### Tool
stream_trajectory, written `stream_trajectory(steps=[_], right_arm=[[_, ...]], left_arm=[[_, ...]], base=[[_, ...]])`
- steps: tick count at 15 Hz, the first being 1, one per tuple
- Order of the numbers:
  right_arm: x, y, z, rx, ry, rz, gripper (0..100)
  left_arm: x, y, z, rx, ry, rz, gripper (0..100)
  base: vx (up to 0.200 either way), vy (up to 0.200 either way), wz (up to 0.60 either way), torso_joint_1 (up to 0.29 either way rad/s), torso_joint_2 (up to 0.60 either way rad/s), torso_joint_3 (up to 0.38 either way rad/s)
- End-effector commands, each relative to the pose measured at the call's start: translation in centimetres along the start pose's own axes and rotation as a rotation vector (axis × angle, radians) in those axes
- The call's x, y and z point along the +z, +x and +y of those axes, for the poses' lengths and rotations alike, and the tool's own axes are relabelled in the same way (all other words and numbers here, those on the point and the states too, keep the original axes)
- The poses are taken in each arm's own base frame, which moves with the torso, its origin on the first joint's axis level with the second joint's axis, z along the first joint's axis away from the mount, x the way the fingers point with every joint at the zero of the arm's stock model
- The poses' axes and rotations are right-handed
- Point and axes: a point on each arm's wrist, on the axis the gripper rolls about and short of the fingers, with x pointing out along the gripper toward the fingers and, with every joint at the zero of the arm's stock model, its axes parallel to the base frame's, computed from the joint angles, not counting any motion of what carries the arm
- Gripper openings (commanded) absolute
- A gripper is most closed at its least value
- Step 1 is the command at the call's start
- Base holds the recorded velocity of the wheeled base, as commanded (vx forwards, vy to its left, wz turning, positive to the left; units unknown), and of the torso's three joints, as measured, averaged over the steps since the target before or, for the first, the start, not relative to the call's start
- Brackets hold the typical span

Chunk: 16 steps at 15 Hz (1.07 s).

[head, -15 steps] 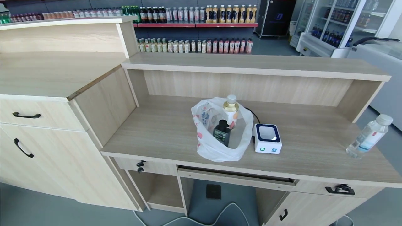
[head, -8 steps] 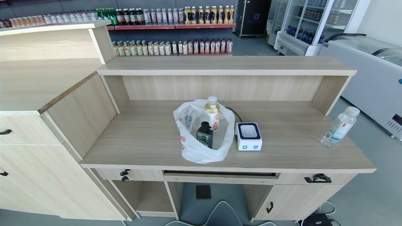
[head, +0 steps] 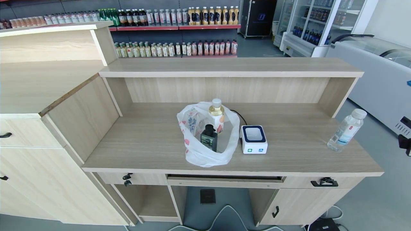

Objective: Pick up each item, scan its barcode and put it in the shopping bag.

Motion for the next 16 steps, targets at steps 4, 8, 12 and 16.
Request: stream_trajectory(steps=[4, 8, 12, 16], right_arm=[[-2.2, 2.0, 0.8, 0.029, -0.004, 0.031, 100], [-2.6, 2.8, 1.5, 0.083, -0.001, 0.034, 100], [-3.4, 4.1, 2.4, 0.133, -0.005, 0.032, 100], [-5.0, 6.6, 4.1, 0.164, -0.008, 0.039, 100]], left_arm=[[0.0, 0.0, 0.0, 0.001, 0.0, -0.001, 100], [0.0, 0.0, 0.0, 0.001, 0.0, -0.001, 100], [0.0, 0.0, 0.0, 0.001, 0.0, -0.001, 100], [0.0, 0.0, 0.0, 0.001, 0.0, -0.001, 100]], base=[[0.0, 0.0, 0.0, 0.0, 0.0, 0.0], [0.0, 0.0, 0.0, 0.163, -0.29, -0.137], [0.0, 0.0, 0.0, 0.145, -0.28, -0.128], [0.0, 0.0, 0.0, 0.0, 0.0, 0.0]])
